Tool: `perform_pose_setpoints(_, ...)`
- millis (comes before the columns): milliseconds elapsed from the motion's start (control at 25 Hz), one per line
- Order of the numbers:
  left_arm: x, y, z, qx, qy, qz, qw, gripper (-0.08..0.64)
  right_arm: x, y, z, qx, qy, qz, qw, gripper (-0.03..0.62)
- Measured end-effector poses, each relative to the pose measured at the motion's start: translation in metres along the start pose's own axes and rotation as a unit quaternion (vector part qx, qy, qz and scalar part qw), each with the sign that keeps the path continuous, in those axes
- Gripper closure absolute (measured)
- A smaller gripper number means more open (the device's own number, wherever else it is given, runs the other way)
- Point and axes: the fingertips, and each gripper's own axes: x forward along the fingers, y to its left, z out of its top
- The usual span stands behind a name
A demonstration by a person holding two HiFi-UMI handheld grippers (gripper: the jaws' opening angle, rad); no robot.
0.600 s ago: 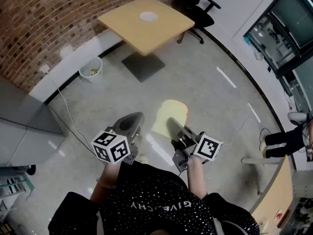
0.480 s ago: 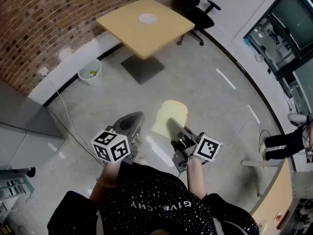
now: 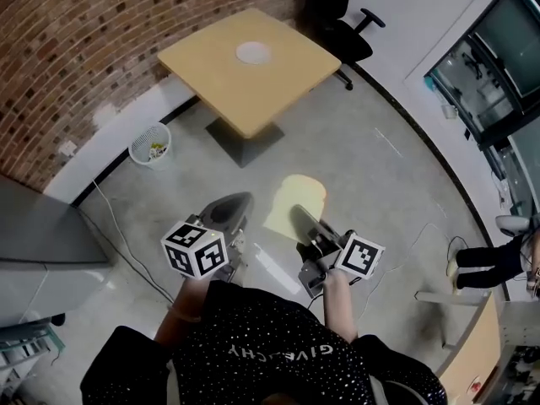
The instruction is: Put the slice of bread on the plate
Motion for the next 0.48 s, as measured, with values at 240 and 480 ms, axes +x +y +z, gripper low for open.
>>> perform_pose_setpoints(240,0.039,0.049,0.045,-0.010,-0.004,0.003,0.9999,0.548,0.056,-0.015,0.043,0.002,0.000,-0.010,1.000,0.500)
perform_pose_setpoints(480,0.074,0.079,0.078,-0.013,-0.005,-0.005,0.9999,0.548,0.098,-0.028,0.075,-0.005,0.008,-0.022,1.000,0.500)
